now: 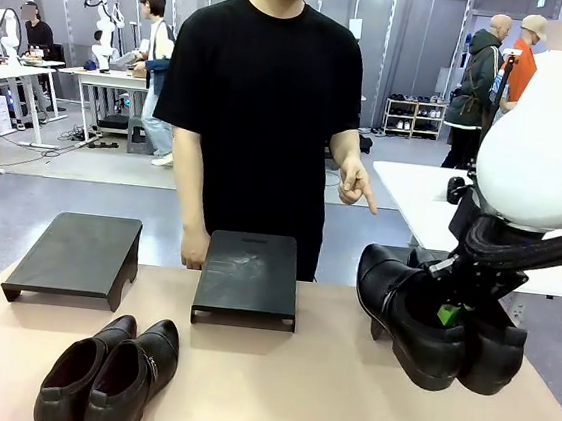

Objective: Place the shoes on the stand as instructed by the person.
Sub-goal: Pick up one pair of Shoes and place it on the Shoes Stand indicated by the person.

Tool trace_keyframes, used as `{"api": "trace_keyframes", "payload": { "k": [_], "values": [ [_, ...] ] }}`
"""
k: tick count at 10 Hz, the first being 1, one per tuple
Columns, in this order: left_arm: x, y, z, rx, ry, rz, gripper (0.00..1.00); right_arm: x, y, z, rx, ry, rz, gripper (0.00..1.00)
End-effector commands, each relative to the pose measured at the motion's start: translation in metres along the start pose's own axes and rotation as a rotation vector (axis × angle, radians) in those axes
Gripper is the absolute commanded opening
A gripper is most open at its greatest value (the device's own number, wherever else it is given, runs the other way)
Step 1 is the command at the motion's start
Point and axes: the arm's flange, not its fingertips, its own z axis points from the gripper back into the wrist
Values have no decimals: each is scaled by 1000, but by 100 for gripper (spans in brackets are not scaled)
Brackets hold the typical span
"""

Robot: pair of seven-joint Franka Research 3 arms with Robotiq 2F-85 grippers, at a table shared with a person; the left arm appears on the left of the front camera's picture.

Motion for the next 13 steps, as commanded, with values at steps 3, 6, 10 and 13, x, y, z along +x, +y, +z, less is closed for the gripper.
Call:
{"api": "trace_keyframes", "payload": {
  "k": [3,6,10,13],
  "values": [
    [0,-1,2,-15,-3,-13,100,2,3,1,-2,0,8,0],
    [0,-1,2,-15,-3,-13,100,-1,2,-6,-4,16,5,7],
    [0,-1,2,-15,-3,-13,100,60,-41,-12,-24,-103,-82,7],
    [0,-1,2,-15,-3,-13,100,120,-81,-43,-31,-145,-76,7]
  ]
}}
